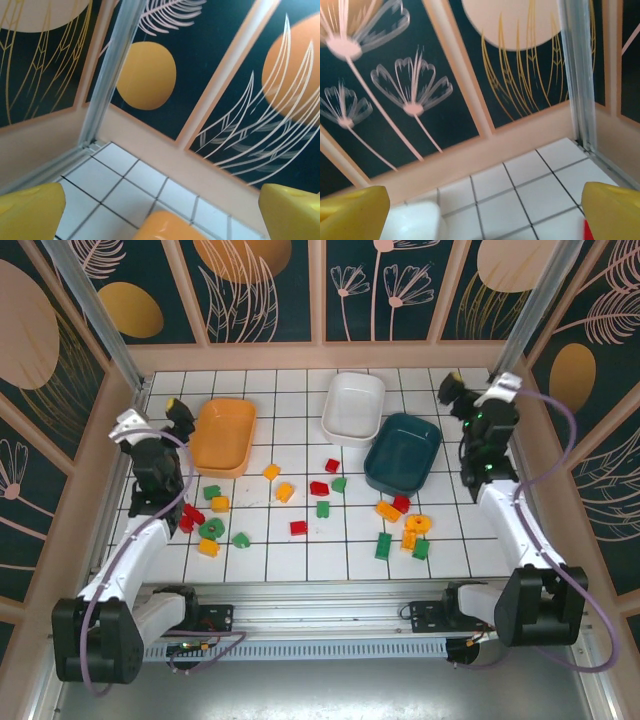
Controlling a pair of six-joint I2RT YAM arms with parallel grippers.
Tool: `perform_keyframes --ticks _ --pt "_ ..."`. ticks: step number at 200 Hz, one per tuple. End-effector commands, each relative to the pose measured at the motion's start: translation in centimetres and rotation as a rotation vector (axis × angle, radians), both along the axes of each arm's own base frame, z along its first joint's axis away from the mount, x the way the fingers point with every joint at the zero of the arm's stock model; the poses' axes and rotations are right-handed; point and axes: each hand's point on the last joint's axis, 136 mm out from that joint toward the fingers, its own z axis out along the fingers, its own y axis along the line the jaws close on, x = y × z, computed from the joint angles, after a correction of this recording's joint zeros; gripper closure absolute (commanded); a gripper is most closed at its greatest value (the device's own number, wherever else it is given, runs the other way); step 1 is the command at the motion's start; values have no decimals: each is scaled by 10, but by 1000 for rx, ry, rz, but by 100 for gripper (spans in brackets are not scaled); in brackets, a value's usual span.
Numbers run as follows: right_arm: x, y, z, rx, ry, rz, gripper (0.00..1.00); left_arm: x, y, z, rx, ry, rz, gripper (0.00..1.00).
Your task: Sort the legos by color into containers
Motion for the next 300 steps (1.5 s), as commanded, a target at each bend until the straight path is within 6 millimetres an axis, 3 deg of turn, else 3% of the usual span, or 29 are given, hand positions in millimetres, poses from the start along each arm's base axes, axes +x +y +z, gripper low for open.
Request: perform_keyframes --ticks 1,26,44,65,82,108,145,178,193,222,245,265,300 --pt "-8 17 -79 235 283 131 1 -13 12 -47 -201 118 76 1" --pt "0 24 -95 191 376 143 18 8 7 -73 -122 310 57 9" --pt "9 30 -103 157 430 138 24 39 0 -104 -54 546 20 30" --pt "17 49 -111 126 468 187 25 73 -11 -138 -16 711 -52 44" --pt "20 57 -121 81 517 198 25 90 -12 -162 21 806 -70 42" --pt "18 52 -128 49 553 187 23 108 -9 -196 63 932 -80 41" --pt "21 64 -134 40 584 238 22 105 3 -229 94 1033 -82 35" --pt "28 81 -144 36 599 278 22 107 -12 -264 61 1095 -187 39" --pt "30 85 -146 34 607 289 22 106 -14 -272 51 1101 -197 41" --pt "44 95 -149 20 604 304 22 108 -20 -276 25 1092 -228 58" --pt "73 109 -153 1 612 332 23 112 -31 -271 -13 1062 -273 75" --pt "105 119 -167 -35 648 344 25 112 -40 -271 -17 1055 -294 87" --pt "150 144 -203 -75 739 360 30 111 -75 -265 16 1031 -367 98"
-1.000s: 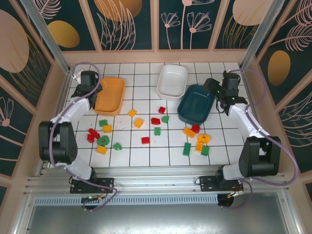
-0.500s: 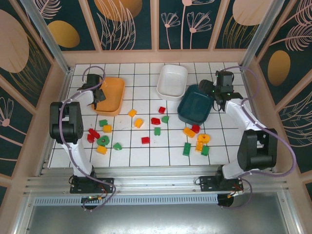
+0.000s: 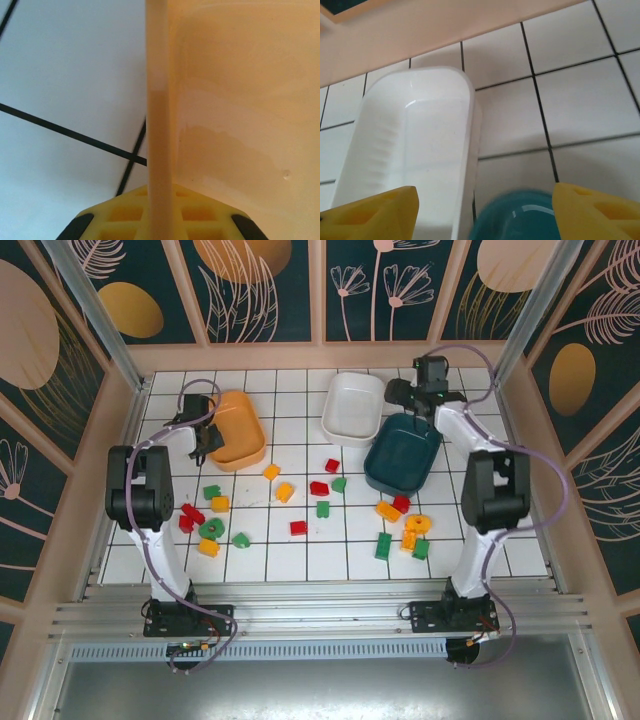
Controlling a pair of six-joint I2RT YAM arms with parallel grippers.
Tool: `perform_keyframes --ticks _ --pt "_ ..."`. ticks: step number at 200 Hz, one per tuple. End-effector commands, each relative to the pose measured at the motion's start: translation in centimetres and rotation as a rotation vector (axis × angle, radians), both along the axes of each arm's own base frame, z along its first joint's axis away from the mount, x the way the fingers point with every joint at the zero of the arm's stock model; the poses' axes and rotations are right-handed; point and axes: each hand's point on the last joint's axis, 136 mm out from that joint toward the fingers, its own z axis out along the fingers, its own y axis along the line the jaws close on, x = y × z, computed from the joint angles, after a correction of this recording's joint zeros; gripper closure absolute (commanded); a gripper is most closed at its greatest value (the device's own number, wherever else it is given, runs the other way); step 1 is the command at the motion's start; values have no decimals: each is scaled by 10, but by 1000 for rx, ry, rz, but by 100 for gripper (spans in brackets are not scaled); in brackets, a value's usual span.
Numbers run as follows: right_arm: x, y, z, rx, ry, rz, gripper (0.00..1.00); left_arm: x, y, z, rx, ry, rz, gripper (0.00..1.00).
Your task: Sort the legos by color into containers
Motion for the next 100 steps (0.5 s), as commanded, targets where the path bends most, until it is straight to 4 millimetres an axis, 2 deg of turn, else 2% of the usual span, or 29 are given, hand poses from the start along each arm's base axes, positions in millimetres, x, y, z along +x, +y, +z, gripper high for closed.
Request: perform_keyframes --ticks 1,30,46,65,77,100 --pt "16 17 -27 -65 77 37 31 -1 -35 9 -29 -25 -80 98" --pt "36 40 -50 -98 117 55 33 2 -67 9 -78 -39 -153 100" --pt "39 42 -65 -137 141 34 33 4 -73 6 -94 -39 -166 100" --pt "41 51 -73 -142 144 53 36 4 -79 0 -97 -30 -190 100" --pt "42 54 -78 -147 157 57 44 5 -80 0 -94 -31 -199 100" --pt "46 64 -82 -140 152 65 67 11 -81 6 -80 -51 -217 100"
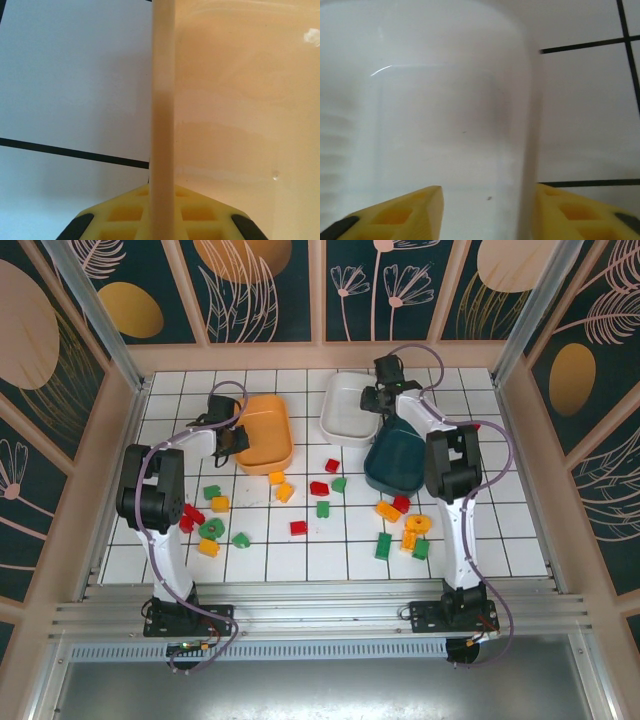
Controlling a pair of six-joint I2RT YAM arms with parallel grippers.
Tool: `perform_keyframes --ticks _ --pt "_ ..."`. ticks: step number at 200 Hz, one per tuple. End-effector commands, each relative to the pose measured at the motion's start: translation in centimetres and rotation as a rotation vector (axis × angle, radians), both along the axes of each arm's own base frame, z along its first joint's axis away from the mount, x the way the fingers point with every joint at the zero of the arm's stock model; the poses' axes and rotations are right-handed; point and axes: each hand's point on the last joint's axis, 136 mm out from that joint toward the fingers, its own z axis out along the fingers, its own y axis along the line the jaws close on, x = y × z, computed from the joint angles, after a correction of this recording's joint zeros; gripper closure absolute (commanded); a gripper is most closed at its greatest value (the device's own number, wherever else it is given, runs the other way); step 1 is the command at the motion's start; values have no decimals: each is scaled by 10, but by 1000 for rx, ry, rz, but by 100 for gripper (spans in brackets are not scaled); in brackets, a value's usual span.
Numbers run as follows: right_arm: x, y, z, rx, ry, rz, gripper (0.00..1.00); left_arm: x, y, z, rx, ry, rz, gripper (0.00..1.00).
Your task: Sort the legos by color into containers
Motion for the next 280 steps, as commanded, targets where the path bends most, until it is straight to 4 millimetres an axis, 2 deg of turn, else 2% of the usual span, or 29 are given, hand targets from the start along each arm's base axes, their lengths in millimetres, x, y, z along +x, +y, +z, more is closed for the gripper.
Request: perform_keyframes --ticks 1,22,61,84,115,126,139,153,182,190,202,222,234,245,261,272,280 --pt "6 4 3 -23 -9 -5 68 12 -4 4 -2 -37 -34 100" --pt "6 17 10 -41 -29 4 77 22 -6 7 7 -49 -59 100" --pt "-5 43 14 -39 -37 38 85 39 -10 12 30 -72 -101 100" --pt "-18 60 14 -46 -36 73 86 47 -14 11 28 -66 -124 100" --pt "-32 63 16 -42 -35 77 86 56 -15 7 48 -59 -152 100" --pt "-38 64 18 -30 -30 75 79 58 -15 5 52 -48 -155 100" --pt "-43 62 24 -31 -23 73 51 59 -16 6 59 -40 -173 96" --pt "-50 59 45 -22 -62 66 38 59 -13 6 85 -19 -171 88" --pt "-65 41 105 -6 -182 25 31 58 -3 15 129 -20 -148 66" --pt "-71 30 115 -25 -201 3 30 59 -2 20 135 -31 -141 58" --pt "-81 8 120 -33 -202 -41 29 60 -5 26 122 -46 -144 51" --pt "-105 -44 107 -33 -169 -149 28 62 -8 40 98 -73 -140 46" --pt "-122 -77 90 -28 -136 -220 27 60 -9 55 81 -105 -126 43" --pt "-138 -102 72 -7 -101 -270 25 56 -10 76 50 -157 -108 31" --pt "-158 -123 49 9 -59 -310 25 43 -11 111 -17 -265 -66 15" --pt "-168 -125 34 10 -26 -304 25 30 -11 130 -78 -329 -27 3" --pt "-175 -126 25 4 0 -306 25 18 -12 139 -118 -363 -15 2"
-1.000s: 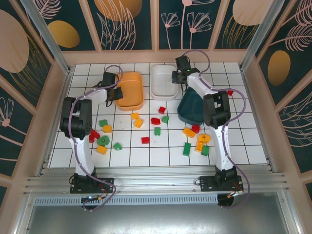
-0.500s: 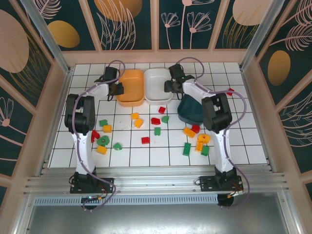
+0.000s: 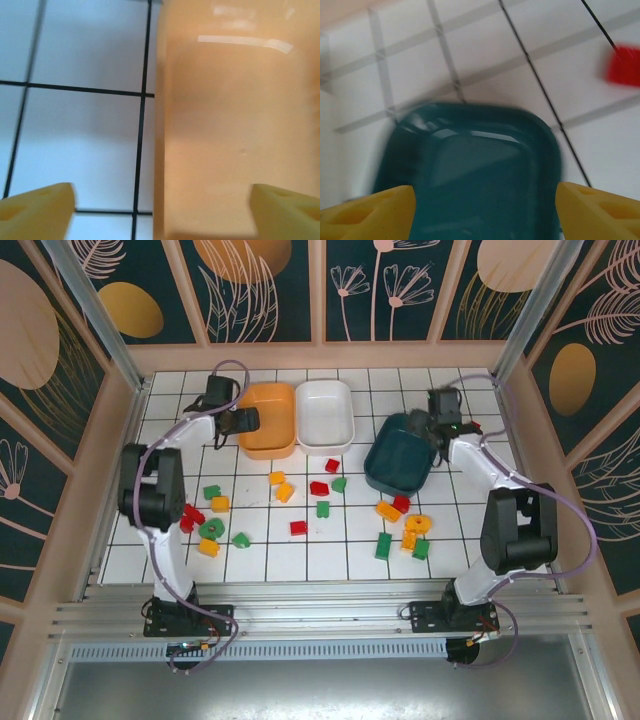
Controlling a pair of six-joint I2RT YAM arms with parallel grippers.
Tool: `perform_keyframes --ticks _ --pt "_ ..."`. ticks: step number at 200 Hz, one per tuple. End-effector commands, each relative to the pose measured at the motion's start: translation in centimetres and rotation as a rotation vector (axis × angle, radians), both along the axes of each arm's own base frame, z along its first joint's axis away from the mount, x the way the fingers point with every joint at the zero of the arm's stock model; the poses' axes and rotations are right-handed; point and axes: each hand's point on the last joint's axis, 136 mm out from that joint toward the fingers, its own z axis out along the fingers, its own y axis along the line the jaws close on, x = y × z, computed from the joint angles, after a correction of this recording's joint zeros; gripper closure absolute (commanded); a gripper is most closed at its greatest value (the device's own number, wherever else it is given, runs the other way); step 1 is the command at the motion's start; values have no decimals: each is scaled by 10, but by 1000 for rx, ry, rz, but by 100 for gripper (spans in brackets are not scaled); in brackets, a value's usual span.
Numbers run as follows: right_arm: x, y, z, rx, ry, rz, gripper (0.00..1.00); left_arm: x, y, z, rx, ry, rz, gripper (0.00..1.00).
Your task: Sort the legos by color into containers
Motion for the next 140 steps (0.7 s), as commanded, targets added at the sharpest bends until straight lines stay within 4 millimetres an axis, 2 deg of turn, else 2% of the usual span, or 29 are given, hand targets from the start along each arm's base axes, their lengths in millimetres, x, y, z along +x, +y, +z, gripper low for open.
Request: perform_keyframes --ticks 1,3,6,12,30,50,59,72,88,118,140 --pt "-21 7 -30 36 60 -1 25 -13 -4 73 -164 -216 62 1" --pt "-22 6 -32 36 66 -3 25 -15 -5 68 -172 -211 65 1" --pt "-25 5 -35 34 73 -7 26 -21 -5 78 -192 -236 67 2" --pt "-30 2 -42 25 90 -24 27 -32 -7 80 -223 -249 66 1" --pt "-40 1 -57 33 116 -27 33 -61 -6 72 -278 -259 78 2" --pt "-35 6 -62 53 111 -10 61 -89 0 50 -275 -227 94 1" --pt "-28 5 -58 53 89 -15 71 -97 4 45 -258 -223 106 1" --pt "-15 5 -51 45 68 -14 78 -105 12 39 -248 -225 147 1" --pt "5 7 -44 22 47 2 84 -111 11 35 -274 -223 151 2" --pt "43 12 -40 -58 21 89 91 -118 7 30 -305 -214 146 1" --pt "68 11 -48 -119 37 139 94 -121 7 31 -313 -217 143 2"
